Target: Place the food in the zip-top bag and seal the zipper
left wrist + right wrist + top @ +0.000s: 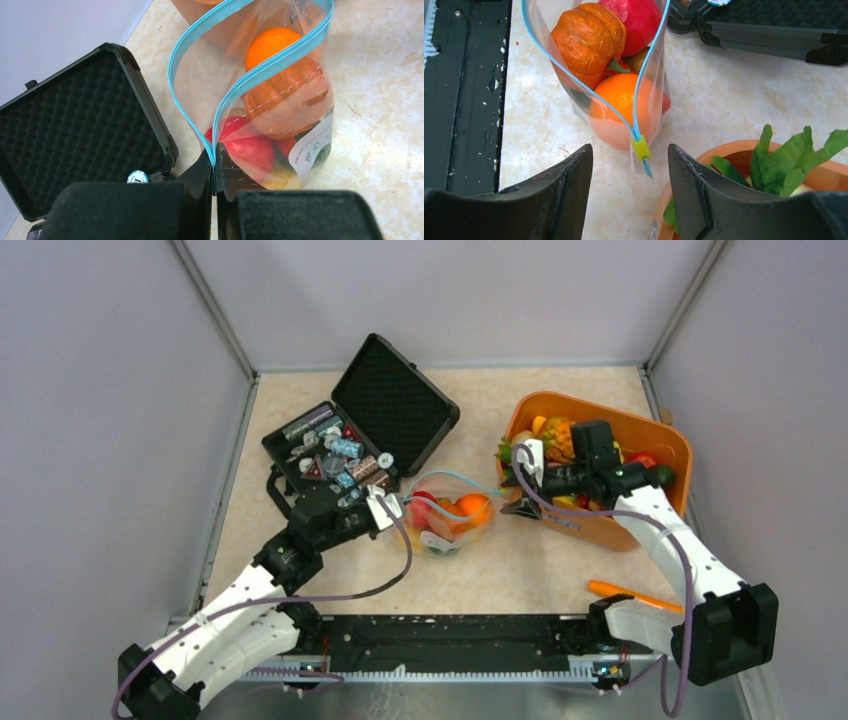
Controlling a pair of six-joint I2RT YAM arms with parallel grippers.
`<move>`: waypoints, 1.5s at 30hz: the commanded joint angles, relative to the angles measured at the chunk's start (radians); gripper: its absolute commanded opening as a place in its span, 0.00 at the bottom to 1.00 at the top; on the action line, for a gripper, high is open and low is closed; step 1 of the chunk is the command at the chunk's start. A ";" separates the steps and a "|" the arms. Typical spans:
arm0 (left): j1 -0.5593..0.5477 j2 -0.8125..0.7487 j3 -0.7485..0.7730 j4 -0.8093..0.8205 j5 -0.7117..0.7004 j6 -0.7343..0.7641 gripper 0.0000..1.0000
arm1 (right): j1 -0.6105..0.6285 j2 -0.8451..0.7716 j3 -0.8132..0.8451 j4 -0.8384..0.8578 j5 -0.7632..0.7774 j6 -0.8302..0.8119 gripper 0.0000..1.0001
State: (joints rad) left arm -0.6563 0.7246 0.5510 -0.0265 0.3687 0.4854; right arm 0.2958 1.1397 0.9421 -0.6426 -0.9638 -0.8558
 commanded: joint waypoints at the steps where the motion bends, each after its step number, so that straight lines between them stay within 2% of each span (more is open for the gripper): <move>1: 0.004 -0.008 -0.002 0.036 0.003 0.007 0.00 | -0.005 -0.005 -0.022 0.096 -0.077 -0.036 0.53; 2: 0.004 -0.005 -0.002 0.038 0.005 0.009 0.00 | -0.005 -0.006 -0.033 0.118 -0.076 -0.025 0.52; 4: 0.004 -0.001 -0.001 0.038 0.005 0.009 0.00 | -0.005 -0.006 -0.044 0.128 -0.069 -0.017 0.43; 8: 0.004 -0.001 -0.003 0.042 0.005 0.005 0.00 | -0.005 -0.017 -0.060 0.143 -0.068 -0.021 0.38; 10: 0.004 -0.002 -0.003 0.043 0.004 0.007 0.00 | -0.007 -0.026 -0.074 0.169 -0.078 -0.017 0.26; 16: 0.004 -0.004 -0.003 0.040 0.003 0.002 0.00 | -0.012 -0.050 -0.119 0.256 -0.089 0.024 0.19; 22: 0.003 -0.001 -0.001 0.042 -0.009 0.002 0.00 | -0.018 -0.067 -0.133 0.287 -0.072 0.044 0.05; 23: 0.004 0.001 -0.001 0.042 -0.008 0.003 0.00 | -0.018 -0.067 -0.134 0.290 -0.072 0.045 0.00; 28: 0.004 0.003 0.000 0.039 -0.007 -0.004 0.00 | -0.028 -0.066 -0.117 0.299 -0.102 0.069 0.00; 31: 0.004 -0.010 0.000 0.055 -0.019 -0.027 0.21 | -0.029 -0.059 -0.098 0.295 -0.128 0.086 0.00; 32: 0.004 -0.014 0.000 0.065 -0.026 -0.038 0.36 | -0.029 -0.054 -0.091 0.295 -0.132 0.094 0.00; 33: 0.004 -0.022 0.002 0.073 -0.034 -0.049 0.56 | -0.028 -0.047 -0.083 0.296 -0.133 0.106 0.00; 34: 0.004 -0.032 0.005 0.081 -0.037 -0.054 0.68 | -0.028 -0.038 -0.076 0.294 -0.137 0.121 0.00; 36: 0.004 -0.058 0.023 0.093 -0.042 -0.075 0.84 | -0.029 -0.022 -0.058 0.281 -0.150 0.147 0.00; 39: 0.004 -0.069 0.102 0.077 -0.018 -0.137 0.98 | -0.028 -0.011 -0.050 0.268 -0.168 0.168 0.00; 41: 0.004 -0.028 0.199 0.040 0.078 -0.171 0.99 | -0.026 -0.025 -0.062 0.289 -0.170 0.188 0.00; 45: -0.003 0.132 0.381 0.043 0.396 -0.263 0.97 | -0.025 -0.056 -0.091 0.351 -0.169 0.230 0.00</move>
State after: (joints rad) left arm -0.6556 0.7452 0.7731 -0.0326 0.4725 0.3317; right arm 0.2783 1.1263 0.8387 -0.3782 -1.0718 -0.6651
